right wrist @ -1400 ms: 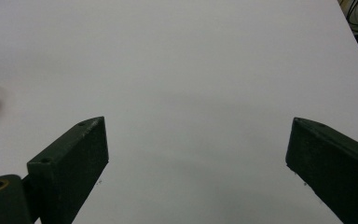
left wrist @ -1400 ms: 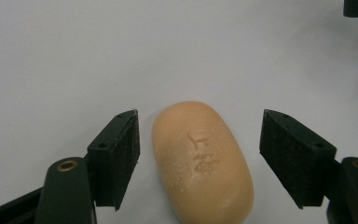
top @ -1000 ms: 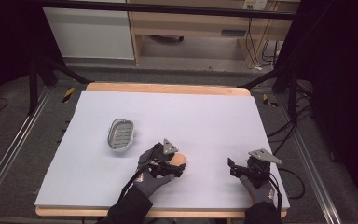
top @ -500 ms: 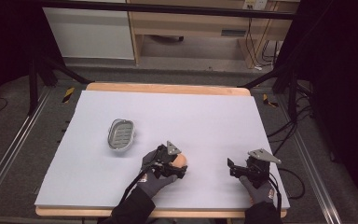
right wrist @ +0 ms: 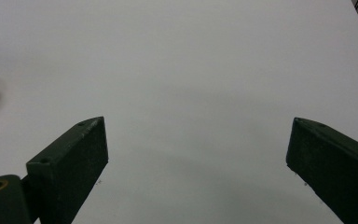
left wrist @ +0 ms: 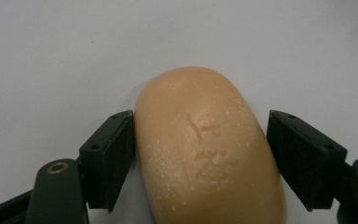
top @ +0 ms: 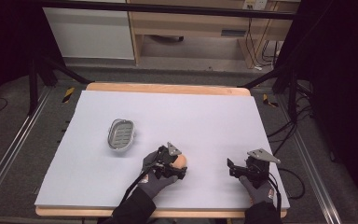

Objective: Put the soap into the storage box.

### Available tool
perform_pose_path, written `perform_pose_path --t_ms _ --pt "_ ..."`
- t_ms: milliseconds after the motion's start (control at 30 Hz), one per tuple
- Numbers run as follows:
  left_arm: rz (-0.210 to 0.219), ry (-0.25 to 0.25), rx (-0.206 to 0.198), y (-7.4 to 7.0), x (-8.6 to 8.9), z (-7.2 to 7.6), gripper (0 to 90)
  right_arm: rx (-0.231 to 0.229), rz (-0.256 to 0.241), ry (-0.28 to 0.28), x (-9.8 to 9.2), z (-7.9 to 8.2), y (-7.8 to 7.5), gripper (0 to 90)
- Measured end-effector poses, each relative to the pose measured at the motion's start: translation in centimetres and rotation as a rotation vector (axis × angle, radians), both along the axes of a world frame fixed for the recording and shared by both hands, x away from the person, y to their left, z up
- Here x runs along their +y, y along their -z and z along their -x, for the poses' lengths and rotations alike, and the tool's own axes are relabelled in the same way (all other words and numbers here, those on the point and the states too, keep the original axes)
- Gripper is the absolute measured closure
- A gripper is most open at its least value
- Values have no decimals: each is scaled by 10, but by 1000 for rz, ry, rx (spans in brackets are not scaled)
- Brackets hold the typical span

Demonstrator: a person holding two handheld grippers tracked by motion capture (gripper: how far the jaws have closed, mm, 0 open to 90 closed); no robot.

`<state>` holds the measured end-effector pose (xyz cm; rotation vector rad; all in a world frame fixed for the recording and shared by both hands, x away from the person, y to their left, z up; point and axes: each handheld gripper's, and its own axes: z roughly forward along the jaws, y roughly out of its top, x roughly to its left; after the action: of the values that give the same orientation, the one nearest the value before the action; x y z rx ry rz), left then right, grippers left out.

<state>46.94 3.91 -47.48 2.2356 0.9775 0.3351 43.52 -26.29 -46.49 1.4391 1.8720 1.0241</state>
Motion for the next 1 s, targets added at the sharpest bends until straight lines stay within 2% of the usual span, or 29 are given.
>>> perform_pose_path --t_ms 267,433,633,1000 --pt "-18 -20 -10 1 -4 2 244 4 -2 0 0 0 0 57" --pt "-36 -33 -3 0 -5 2 274 7 -1 -1 1 0 0 57" --pt "-27 -27 -1 -1 -3 1 314 7 -3 1 0 0 0 57" --pt "-18 -18 9 -3 0 1 318 6 1 -2 0 0 0 57"
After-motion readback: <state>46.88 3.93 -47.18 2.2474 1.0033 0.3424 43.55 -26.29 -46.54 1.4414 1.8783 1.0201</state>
